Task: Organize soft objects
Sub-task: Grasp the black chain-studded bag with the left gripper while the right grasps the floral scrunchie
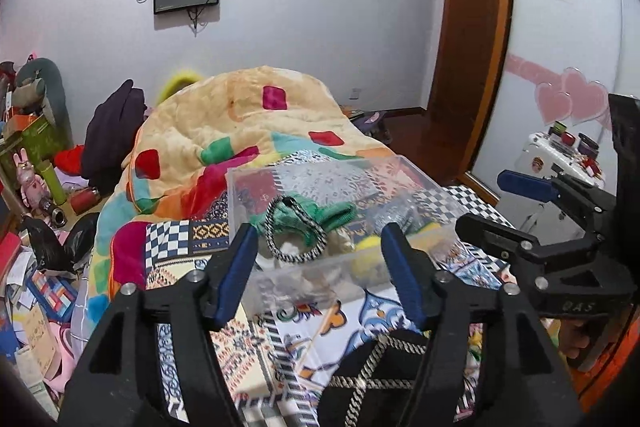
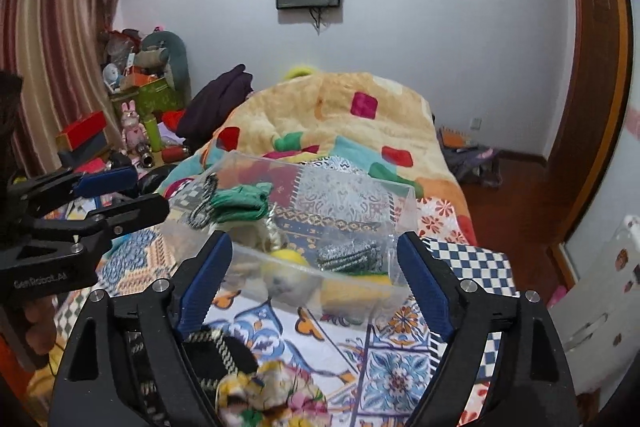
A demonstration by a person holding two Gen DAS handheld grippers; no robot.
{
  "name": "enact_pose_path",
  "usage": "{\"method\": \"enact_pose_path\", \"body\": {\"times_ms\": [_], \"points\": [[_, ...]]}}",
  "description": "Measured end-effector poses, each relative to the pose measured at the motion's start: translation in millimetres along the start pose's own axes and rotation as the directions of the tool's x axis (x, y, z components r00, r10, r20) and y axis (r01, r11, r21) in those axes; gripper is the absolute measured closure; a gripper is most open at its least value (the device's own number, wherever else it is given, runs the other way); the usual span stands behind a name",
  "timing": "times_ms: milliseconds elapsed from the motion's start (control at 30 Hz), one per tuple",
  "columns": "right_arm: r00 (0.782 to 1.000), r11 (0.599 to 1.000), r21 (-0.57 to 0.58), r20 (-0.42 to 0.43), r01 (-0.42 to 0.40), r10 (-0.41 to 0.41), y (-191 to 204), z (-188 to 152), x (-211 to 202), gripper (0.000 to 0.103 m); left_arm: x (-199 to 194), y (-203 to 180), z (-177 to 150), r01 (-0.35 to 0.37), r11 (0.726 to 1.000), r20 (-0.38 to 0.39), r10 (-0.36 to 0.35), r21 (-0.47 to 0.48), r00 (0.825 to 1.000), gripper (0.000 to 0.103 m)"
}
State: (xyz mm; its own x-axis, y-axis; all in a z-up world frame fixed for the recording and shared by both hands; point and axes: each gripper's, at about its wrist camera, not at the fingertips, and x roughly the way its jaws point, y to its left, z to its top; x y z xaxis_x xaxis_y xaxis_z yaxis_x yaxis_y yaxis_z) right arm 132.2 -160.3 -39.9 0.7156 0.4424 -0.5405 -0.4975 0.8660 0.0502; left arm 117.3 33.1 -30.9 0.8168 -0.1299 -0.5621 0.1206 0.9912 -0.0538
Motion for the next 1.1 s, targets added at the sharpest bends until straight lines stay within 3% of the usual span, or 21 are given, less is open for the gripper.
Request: {"method": "enact_pose_path", "body": {"times_ms": [167, 300, 500, 800, 833, 900, 967, 1033, 1100], "points": [[0.999, 1.0, -0.014, -0.046, -0.024, 0.024, 4, -20, 0, 0.02, -5, -8, -19, 0.018, 1.0, -0.032, -0.017, 0.014, 0.999, 0.03], [0.992, 0.999, -0.002, -0.122, -0.039, 0.038, 4, -42, 10, 0.02, 1, -13, -40, 0.026, 0.999, -0.096, -0.023, 0.03, 0.995, 0.03], [0.962, 0.993, 0.069, -0.251, -0.096, 0.11, 0, -73, 29, 0.02, 14, -19, -75, 0.05, 0.998, -0.208, -0.04, 0.041, 0.977, 0.03], [0.949, 0.99, 0.117, -0.296, -0.08, 0.112, -11, -91, 33, 0.021, 34, -11, -102, 0.038, 0.999, -0.282, -0.039, -0.009, 0.959, 0.03], [0.95, 0.989, 0.127, -0.294, -0.074, 0.108, -14, -93, 31, 0.023, 35, -10, -103, 0.031, 0.999, -0.281, -0.032, -0.008, 0.959, 0.03], [0.949, 0.991, 0.125, -0.305, -0.044, 0.081, -18, -97, 29, 0.04, 36, -7, -103, 0.012, 1.0, -0.275, -0.011, 0.0, 0.961, 0.03], [0.945, 0.991, 0.13, -0.317, -0.035, 0.075, -21, -99, 30, 0.046, 36, -3, -103, -0.006, 1.0, -0.27, 0.006, 0.001, 0.963, 0.031], [0.949, 0.991, 0.129, -0.308, -0.029, 0.067, -22, -101, 29, 0.051, 38, 1, -104, 0.001, 1.0, -0.274, -0.006, -0.017, 0.962, 0.037], [0.951, 0.993, 0.114, -0.303, -0.032, 0.065, -19, -101, 28, 0.065, 37, 0, -104, 0.013, 1.0, -0.267, -0.016, -0.013, 0.964, 0.049]]}}
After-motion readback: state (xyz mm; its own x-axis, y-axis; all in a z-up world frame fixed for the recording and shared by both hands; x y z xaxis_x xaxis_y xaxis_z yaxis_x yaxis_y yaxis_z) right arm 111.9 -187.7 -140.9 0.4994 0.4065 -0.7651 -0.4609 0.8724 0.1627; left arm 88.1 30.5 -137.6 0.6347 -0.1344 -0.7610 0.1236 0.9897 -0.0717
